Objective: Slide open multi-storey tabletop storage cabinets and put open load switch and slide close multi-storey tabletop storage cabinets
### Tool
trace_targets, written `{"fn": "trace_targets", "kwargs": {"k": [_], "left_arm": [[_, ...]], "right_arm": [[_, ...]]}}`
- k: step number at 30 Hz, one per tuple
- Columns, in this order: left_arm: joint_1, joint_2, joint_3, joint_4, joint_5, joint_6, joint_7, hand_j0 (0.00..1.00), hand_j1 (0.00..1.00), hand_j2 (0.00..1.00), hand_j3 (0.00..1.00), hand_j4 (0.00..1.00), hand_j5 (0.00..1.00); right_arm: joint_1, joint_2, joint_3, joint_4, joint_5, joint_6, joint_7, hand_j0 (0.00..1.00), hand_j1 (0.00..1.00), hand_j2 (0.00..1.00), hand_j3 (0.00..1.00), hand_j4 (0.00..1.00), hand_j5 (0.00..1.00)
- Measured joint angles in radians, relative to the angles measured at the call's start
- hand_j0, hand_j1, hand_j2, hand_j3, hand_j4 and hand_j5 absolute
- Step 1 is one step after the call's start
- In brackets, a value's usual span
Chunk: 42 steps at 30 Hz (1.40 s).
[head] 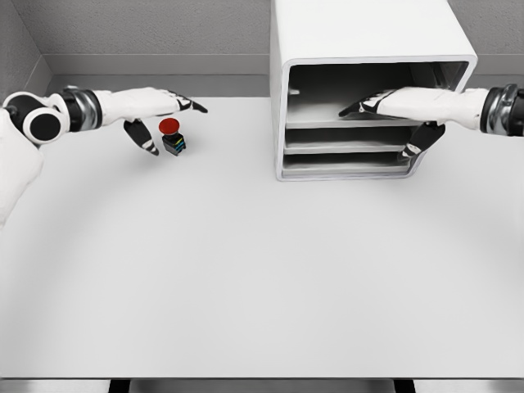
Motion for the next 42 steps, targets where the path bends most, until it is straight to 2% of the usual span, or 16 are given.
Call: {"fn": "trace_targets", "kwargs": {"k": [5, 14, 19, 20, 23, 24, 26, 28, 30, 32, 36, 39, 42], "left_arm": [[-0.012, -0.008, 0.0, 0.033, -0.011, 0.0, 0.0, 1.0, 1.0, 1.0, 1.0, 1.0, 1.0], [-0.015, -0.032, 0.004, 0.044, -0.141, 0.0, 0.021, 1.0, 1.0, 1.0, 1.0, 1.0, 1.0], [-0.02, -0.044, 0.013, 0.063, -0.156, 0.0, 0.027, 0.99, 0.99, 0.99, 0.99, 0.99, 0.99], [-0.02, -0.047, 0.013, 0.068, -0.158, 0.0, 0.028, 0.95, 0.95, 0.95, 0.95, 0.95, 0.95], [-0.02, -0.052, 0.014, 0.081, -0.159, 0.0, 0.03, 0.96, 0.96, 0.96, 0.96, 0.96, 0.96], [-0.02, -0.053, 0.014, 0.085, -0.16, 0.0, 0.03, 0.94, 0.94, 0.94, 0.94, 0.94, 0.94], [-0.02, -0.055, 0.014, 0.089, -0.16, 0.0, 0.03, 0.83, 0.83, 0.83, 0.83, 0.83, 0.83], [-0.02, -0.055, 0.014, 0.091, -0.16, 0.0, 0.035, 0.82, 0.82, 0.82, 0.82, 0.82, 0.82], [-0.02, -0.055, 0.013, 0.093, -0.16, 0.0, 0.042, 0.73, 0.73, 0.73, 0.73, 0.73, 0.73], [-0.02, -0.053, 0.013, 0.097, -0.16, 0.001, 0.051, 0.73, 0.73, 0.73, 0.73, 0.73, 0.73], [-0.02, -0.051, 0.011, 0.117, -0.16, 0.008, 0.06, 0.73, 0.73, 0.73, 0.73, 0.73, 0.73], [-0.02, -0.052, 0.006, 0.129, -0.16, 0.024, 0.062, 0.71, 0.71, 0.71, 0.71, 0.71, 0.71], [-0.02, -0.053, 0.006, 0.132, -0.151, 0.039, 0.064, 0.53, 0.53, 0.53, 0.53, 0.53, 0.53]], "right_arm": [[0.0, 0.003, -0.001, -0.003, 0.013, 0.004, -0.002, 1.0, 1.0, 1.0, 1.0, 1.0, 1.0], [0.0, -0.008, -0.007, -0.041, 0.068, -0.012, -0.004, 1.0, 1.0, 1.0, 1.0, 1.0, 1.0], [0.006, -0.016, -0.016, -0.081, 0.037, -0.005, -0.003, 1.0, 1.0, 1.0, 1.0, 1.0, 1.0], [0.008, -0.017, -0.016, -0.089, 0.026, -0.004, -0.003, 1.0, 1.0, 1.0, 1.0, 1.0, 1.0], [0.009, -0.021, -0.013, -0.111, -0.008, -0.002, -0.001, 1.0, 1.0, 1.0, 1.0, 1.0, 1.0], [0.011, -0.022, -0.011, -0.116, -0.025, 0.003, -0.001, 1.0, 1.0, 1.0, 1.0, 1.0, 1.0], [0.02, -0.026, -0.011, -0.125, -0.064, 0.018, -0.001, 1.0, 1.0, 1.0, 1.0, 1.0, 1.0], [0.031, -0.034, -0.011, -0.136, -0.103, 0.028, -0.002, 1.0, 1.0, 1.0, 1.0, 1.0, 1.0], [0.046, -0.045, -0.014, -0.145, -0.138, 0.034, -0.002, 1.0, 1.0, 1.0, 1.0, 1.0, 1.0], [0.058, -0.059, -0.01, -0.155, -0.133, 0.027, -0.003, 1.0, 1.0, 1.0, 1.0, 1.0, 1.0], [0.078, -0.082, 0.017, -0.167, -0.021, -0.016, -0.013, 1.0, 1.0, 1.0, 1.0, 1.0, 1.0], [0.084, -0.099, 0.023, -0.189, -0.014, -0.024, -0.026, 1.0, 1.0, 1.0, 1.0, 1.0, 1.0], [0.084, -0.108, 0.026, -0.202, -0.006, -0.028, -0.03, 1.0, 1.0, 1.0, 1.0, 1.0, 1.0]]}}
